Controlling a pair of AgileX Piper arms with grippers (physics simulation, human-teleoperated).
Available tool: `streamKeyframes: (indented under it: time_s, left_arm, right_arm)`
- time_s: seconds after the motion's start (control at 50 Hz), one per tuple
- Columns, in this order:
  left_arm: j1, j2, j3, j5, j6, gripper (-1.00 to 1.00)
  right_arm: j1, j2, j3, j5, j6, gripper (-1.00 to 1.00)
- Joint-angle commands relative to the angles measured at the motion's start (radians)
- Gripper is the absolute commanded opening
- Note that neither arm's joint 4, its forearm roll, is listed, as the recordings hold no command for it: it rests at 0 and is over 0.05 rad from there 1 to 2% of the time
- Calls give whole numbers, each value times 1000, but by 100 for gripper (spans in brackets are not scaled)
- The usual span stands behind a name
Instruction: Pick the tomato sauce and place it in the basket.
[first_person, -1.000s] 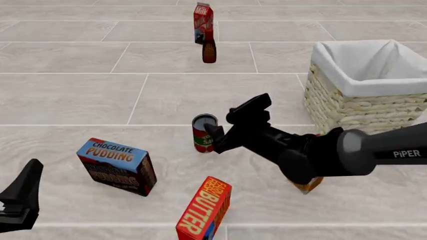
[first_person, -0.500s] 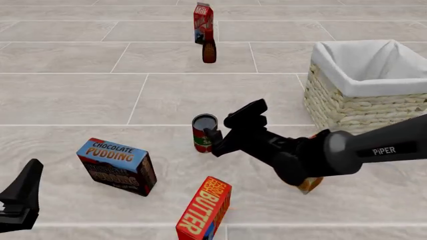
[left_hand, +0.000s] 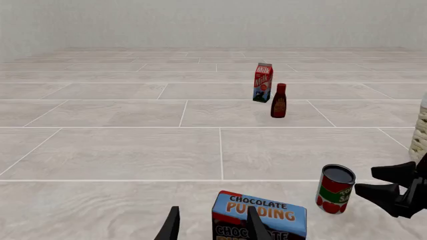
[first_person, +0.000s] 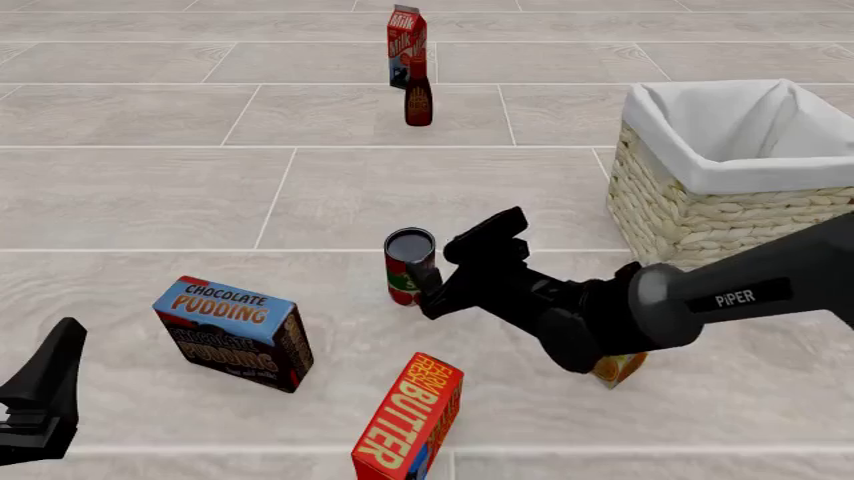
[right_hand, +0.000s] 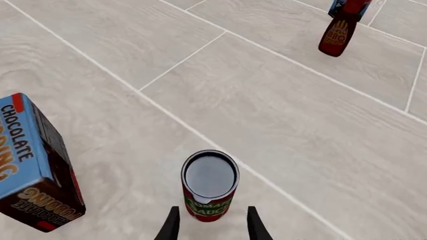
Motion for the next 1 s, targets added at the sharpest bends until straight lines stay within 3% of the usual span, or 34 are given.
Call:
streamKeyframes:
  time_s: [0.02, 1.0]
  left_arm:
    - [0, 0, 0, 0, 0, 100]
    - [0, 0, 0, 0, 0, 100]
  right_arm:
    - [-3, 15, -2, -3, 1, 100]
    - [-3, 92, -32, -33, 8, 100]
